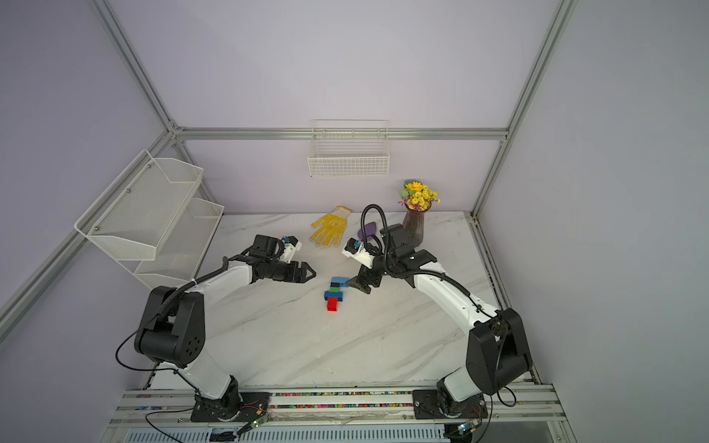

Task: Assemble the letter f with lego
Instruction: Place the lego brick at the center of the board, then reset both arms

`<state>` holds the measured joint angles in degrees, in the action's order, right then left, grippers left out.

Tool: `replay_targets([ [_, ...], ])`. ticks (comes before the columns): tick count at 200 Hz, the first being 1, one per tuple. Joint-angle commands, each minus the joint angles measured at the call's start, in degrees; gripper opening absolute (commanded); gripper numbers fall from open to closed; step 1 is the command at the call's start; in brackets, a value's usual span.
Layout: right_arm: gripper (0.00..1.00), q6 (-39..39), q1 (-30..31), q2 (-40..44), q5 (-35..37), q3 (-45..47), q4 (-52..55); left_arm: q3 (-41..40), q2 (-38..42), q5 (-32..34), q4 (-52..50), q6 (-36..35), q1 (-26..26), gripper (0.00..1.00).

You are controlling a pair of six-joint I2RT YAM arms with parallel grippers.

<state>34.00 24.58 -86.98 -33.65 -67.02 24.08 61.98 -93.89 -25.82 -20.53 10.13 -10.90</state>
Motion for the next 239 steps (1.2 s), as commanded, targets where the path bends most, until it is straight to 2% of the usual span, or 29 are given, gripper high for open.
replay_targets([
  [1,0.97,-6.1,-2.1,-1.0,1.6,3.9,-9.9,-3.1,5.7,6.0,6.1,-0.6,2.1,1.0],
  [32,0.97,-12.1,-5.1,-1.8,8.3,10.5,-21.1,-13.9,14.1,16.1,20.6,0.0,3.7,1.0],
  [58,0.97,-16.6,-8.9,-0.1,13.9,17.4,-32.2,-27.3,22.5,29.0,40.3,-1.9,3.8,1.0],
  [75,0.97,-19.0,-12.3,0.9,14.6,21.6,-38.6,-34.7,25.2,36.5,52.6,-5.2,3.9,1.0],
  [97,0.97,-20.4,-15.5,0.7,15.8,25.5,-43.4,-37.9,24.9,47.3,56.1,-6.0,3.9,1.0],
  [116,0.97,-21.3,-17.6,0.0,18.2,29.9,-50.8,-38.9,22.3,49.1,57.9,-7.4,3.9,1.0],
  [132,0.97,-23.3,-19.7,-2.5,18.9,33.0,-58.5,-38.4,21.5,49.9,55.7,-8.0,3.9,1.0],
  [140,0.97,-26.3,-20.5,-4.2,19.3,33.1,-61.1,-39.6,20.5,51.3,59.1,-8.5,3.9,1.0],
  [149,0.97,-28.3,-21.5,-5.3,18.6,31.8,-59.4,-41.5,19.3,51.7,63.3,-9.0,4.0,1.0],
  [164,0.97,-28.0,-22.4,-6.6,16.5,32.5,-59.6,-43.8,16.9,51.9,69.9,-9.6,4.0,1.0],
  [174,0.97,-27.2,-22.6,-8.0,16.8,35.8,-65.5,-44.2,15.5,51.5,72.7,-11.0,4.0,1.0],
  [186,0.97,-29.5,-22.6,-9.8,18.3,39.8,-75.9,-44.0,15.0,50.9,72.7,-11.6,4.0,1.0],
  [193,0.97,-31.0,-23.4,-9.5,19.7,40.8,-77.2,-44.0,14.0,51.0,73.7,-11.6,4.1,1.0],
  [220,0.97,-32.5,-24.4,-12.8,24.7,43.2,-84.0,-46.1,6.6,49.3,84.9,-13.8,4.1,1.0],
  [230,0.97,-34.8,-24.5,-16.5,25.7,44.4,-92.2,-46.8,4.6,49.6,89.0,-14.1,4.3,1.0],
  [239,0.97,-35.1,-24.6,-14.6,27.1,44.1,-88.3,-47.2,4.4,50.1,88.6,-12.9,4.4,1.0],
])
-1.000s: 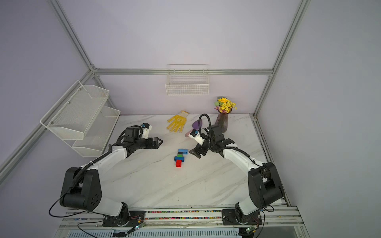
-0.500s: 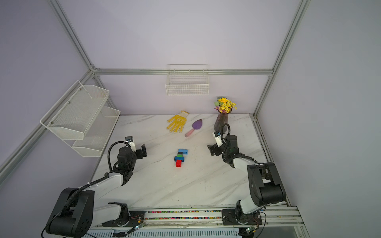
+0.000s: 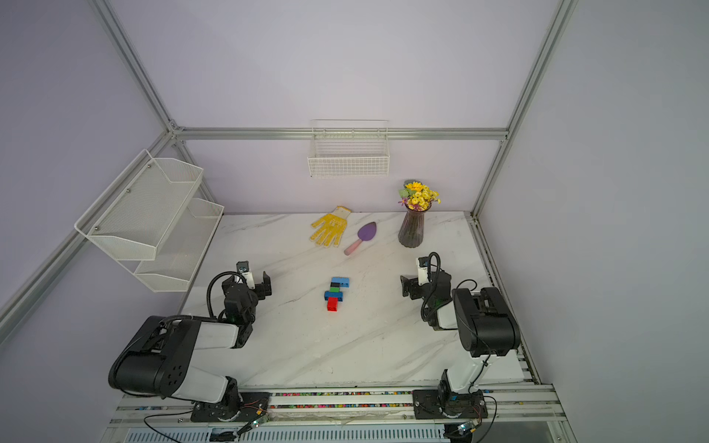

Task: Assemble the letter f with lego
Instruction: Reset both arms

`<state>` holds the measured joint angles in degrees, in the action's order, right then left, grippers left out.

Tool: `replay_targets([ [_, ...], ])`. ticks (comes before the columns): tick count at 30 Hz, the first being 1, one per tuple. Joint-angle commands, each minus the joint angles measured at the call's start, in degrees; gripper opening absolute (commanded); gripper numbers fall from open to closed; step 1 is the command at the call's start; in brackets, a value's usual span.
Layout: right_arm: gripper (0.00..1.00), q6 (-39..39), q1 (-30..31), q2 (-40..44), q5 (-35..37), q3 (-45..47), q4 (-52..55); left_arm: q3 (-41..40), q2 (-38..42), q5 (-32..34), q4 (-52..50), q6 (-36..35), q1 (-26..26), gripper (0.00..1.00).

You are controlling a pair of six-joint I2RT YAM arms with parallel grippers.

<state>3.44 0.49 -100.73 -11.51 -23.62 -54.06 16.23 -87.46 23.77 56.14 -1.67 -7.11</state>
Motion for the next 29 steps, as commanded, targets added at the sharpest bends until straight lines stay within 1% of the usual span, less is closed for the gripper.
replay_targets([
  [1,0.97,-4.4,-0.5,-0.7,5.1,0.7,-9.6,-1.4,-2.1,0.7,11.7,-1.0,0.7,1.0],
  [2,0.97,-3.3,-0.5,-0.8,5.4,0.3,-9.0,-1.1,-2.7,0.8,11.8,-0.8,0.8,1.0],
  [3,0.97,-4.3,-0.5,-1.6,5.0,0.5,-11.7,-0.4,-3.8,0.5,12.2,-1.3,0.8,1.0],
  [4,0.97,-4.5,-0.5,-1.5,5.3,0.5,-11.4,0.4,-4.6,0.5,12.0,-1.7,0.9,1.0],
  [6,0.97,-5.0,-0.5,-1.3,7.6,0.3,-11.0,1.7,-3.6,-0.2,7.7,-0.4,1.5,1.0],
  [8,0.97,-5.1,-0.5,-1.3,7.5,-0.8,-8.6,2.6,-3.1,-1.0,5.0,0.1,2.1,1.0],
  [10,0.97,-5.2,-0.5,-1.4,6.7,-1.9,-6.4,2.9,-3.4,-1.8,4.8,0.2,2.5,1.0],
  [29,0.97,-5.2,-0.5,-1.4,7.5,-2.0,-6.2,3.5,-3.0,-3.0,2.9,0.8,3.2,1.0],
])
